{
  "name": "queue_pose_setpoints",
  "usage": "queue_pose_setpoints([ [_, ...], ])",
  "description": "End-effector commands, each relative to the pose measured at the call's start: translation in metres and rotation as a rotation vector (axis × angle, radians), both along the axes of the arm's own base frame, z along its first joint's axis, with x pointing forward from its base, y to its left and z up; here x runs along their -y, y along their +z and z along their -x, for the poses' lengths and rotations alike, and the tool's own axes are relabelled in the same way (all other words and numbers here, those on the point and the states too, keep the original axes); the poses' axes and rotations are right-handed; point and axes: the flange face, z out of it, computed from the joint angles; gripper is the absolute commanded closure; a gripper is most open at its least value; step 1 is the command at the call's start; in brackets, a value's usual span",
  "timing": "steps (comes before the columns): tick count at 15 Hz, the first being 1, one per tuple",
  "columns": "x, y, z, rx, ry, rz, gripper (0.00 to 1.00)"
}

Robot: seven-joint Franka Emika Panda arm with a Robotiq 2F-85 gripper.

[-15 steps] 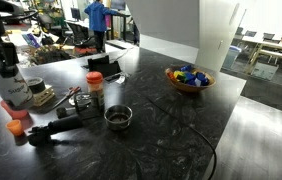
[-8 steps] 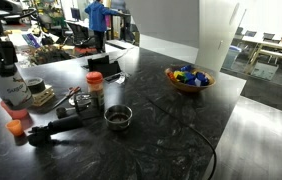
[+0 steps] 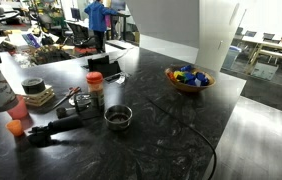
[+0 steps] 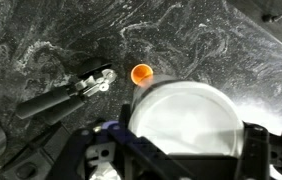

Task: Move the tin of sugar to the left

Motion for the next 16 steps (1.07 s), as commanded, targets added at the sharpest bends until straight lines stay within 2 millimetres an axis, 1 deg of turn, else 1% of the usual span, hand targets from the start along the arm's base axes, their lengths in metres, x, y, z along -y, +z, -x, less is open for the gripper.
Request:
queue_pose_setpoints([
  [1,-0.033,0.002,0.017,-0.006,0.115,-0.031,0.41],
  [3,-0.048,-0.007,0.026,-0.024,0.154,-0.022,0.41],
  [6,-0.056,-0.026,0.027,-0.049,0.175,-0.017,0.41],
  [9,-0.056,-0.042,0.019,-0.056,0.168,-0.044,0.41],
  [16,-0.049,-0.069,0.024,-0.116,0.165,-0.043,0.41],
])
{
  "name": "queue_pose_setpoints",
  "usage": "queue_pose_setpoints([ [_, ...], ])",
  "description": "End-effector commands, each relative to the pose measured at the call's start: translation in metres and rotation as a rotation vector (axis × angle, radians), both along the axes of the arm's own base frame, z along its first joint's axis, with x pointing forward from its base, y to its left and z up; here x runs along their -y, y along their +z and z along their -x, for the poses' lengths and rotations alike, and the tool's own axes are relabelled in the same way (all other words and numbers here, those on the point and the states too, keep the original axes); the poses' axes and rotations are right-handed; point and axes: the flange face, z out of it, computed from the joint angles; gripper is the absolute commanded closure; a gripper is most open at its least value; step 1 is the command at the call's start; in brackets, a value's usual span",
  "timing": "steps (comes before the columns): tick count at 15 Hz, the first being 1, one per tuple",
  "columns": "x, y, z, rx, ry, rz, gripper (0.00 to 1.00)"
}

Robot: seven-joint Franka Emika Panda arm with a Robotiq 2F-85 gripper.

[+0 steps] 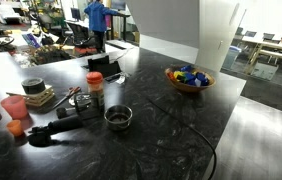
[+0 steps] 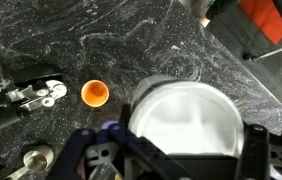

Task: Move the tin of sugar to the left

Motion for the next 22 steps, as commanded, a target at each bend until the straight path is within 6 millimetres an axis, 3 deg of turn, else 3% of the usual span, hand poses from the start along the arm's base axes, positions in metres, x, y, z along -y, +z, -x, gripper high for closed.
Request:
queue_pose_setpoints([
  [1,0.005,-0.005,0.001,-0.012,0.023,-0.03,0.41],
  [11,0.013,-0.039,-0.001,-0.016,0.047,-0.029,0.41],
  [12,0.013,-0.04,-0.001,-0.02,0.053,-0.025,0.11],
  [13,0.012,-0.04,-0.001,-0.021,0.059,-0.025,0.03],
  [18,0.002,-0.012,-0.002,0.001,0.143,-0.127,0.0],
  [19,0.004,-0.023,-0.002,-0.01,0.111,-0.08,0.0],
  [22,0.002,-0.012,-0.002,0.004,0.13,-0.102,0.0],
])
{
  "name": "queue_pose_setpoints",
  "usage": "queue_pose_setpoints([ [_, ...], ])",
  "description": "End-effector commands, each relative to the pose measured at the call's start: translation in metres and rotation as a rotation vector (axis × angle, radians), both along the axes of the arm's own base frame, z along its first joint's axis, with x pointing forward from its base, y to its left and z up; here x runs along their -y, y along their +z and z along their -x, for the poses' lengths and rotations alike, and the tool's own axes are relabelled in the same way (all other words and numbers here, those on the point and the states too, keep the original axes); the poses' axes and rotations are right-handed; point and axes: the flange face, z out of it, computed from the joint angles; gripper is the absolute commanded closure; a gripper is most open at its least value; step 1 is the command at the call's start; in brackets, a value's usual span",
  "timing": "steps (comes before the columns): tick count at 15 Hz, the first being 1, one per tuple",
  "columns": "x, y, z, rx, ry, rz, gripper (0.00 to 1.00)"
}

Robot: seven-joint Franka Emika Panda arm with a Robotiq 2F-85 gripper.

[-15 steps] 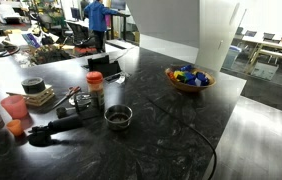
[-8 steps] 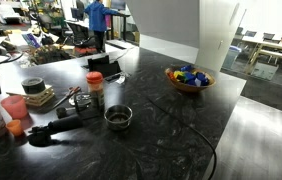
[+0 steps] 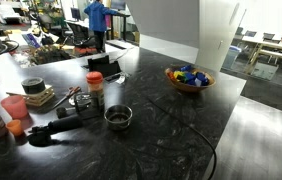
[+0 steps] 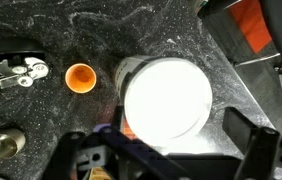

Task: Move the tin of sugar to the left

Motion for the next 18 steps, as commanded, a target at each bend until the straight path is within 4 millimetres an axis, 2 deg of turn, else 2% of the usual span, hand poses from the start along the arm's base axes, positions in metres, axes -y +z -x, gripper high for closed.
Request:
queue_pose_setpoints([
  [1,-0.001,0.0,-0.001,-0.002,0.001,0.001,0.0],
  [9,0.001,0.003,-0.001,0.012,0.006,0.009,0.0],
  [15,0.01,0.044,-0.004,0.123,0.002,0.019,0.0],
  [18,0.027,0.058,-0.008,0.185,-0.072,0.054,0.0],
])
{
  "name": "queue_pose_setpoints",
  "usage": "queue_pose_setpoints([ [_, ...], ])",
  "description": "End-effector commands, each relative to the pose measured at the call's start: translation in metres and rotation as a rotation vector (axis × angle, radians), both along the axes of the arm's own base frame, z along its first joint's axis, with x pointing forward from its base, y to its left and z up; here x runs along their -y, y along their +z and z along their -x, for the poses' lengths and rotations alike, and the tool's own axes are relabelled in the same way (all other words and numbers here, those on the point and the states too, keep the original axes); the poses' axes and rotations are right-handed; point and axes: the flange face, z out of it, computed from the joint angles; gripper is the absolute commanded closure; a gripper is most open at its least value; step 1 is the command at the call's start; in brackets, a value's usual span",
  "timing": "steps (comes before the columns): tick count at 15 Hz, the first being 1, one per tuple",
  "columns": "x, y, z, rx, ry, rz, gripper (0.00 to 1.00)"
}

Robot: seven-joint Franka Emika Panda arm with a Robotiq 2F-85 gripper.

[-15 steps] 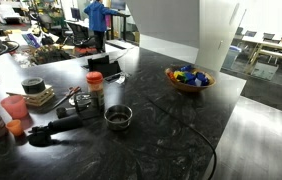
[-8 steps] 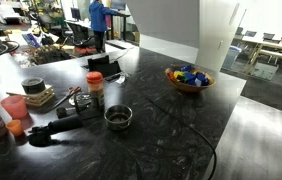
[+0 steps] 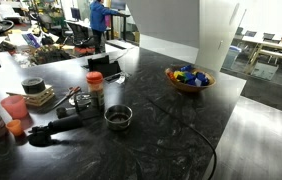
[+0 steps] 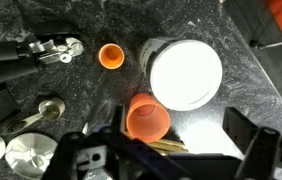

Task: Move the tin of sugar to the left

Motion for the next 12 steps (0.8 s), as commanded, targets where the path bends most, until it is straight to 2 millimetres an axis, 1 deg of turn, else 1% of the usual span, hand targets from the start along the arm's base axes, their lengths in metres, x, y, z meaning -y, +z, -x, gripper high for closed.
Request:
queue_pose_setpoints([
  [1,0.021,0.015,-0.004,0.063,-0.109,0.049,0.0],
  [2,0.03,0.019,-0.006,0.083,-0.17,0.067,0.0],
  [5,0.058,0.021,-0.007,0.104,-0.327,0.088,0.0],
  [6,0.046,0.021,-0.015,0.085,-0.256,0.072,0.0],
  [7,0.053,0.021,-0.014,0.086,-0.289,0.077,0.0],
  [8,0.055,0.021,-0.013,0.088,-0.304,0.079,0.0],
  [12,0.055,0.021,-0.01,0.089,-0.317,0.081,0.0],
])
